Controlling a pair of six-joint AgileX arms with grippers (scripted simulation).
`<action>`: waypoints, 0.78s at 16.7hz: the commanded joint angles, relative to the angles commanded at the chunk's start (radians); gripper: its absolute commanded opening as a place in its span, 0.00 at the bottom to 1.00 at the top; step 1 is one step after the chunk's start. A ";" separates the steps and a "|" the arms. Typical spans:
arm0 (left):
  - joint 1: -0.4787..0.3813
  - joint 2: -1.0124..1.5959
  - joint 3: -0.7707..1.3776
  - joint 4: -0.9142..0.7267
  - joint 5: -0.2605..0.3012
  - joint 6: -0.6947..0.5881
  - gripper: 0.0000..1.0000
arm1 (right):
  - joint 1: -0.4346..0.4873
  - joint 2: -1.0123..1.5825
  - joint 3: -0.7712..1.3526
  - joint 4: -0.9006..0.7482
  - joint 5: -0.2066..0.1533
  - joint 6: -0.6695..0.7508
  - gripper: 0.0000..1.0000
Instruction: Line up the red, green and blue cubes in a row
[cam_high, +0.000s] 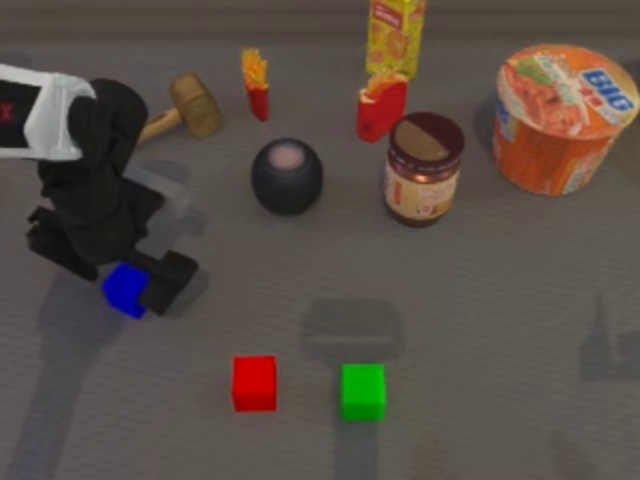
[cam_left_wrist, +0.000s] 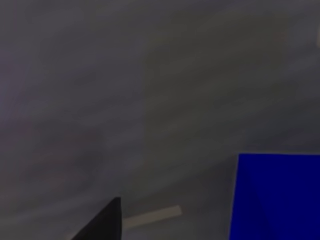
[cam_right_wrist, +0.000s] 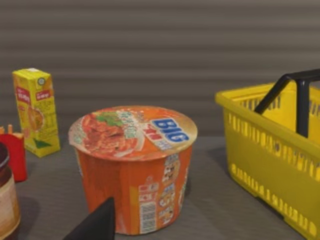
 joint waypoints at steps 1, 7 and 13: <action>0.000 0.000 0.000 0.000 0.000 0.000 0.62 | 0.000 0.000 0.000 0.000 0.000 0.000 1.00; 0.000 0.000 0.000 0.000 0.000 0.000 0.17 | 0.000 0.000 0.000 0.000 0.000 0.000 1.00; 0.000 0.000 0.000 0.000 0.000 0.000 0.00 | 0.000 0.000 0.000 0.000 0.000 0.000 1.00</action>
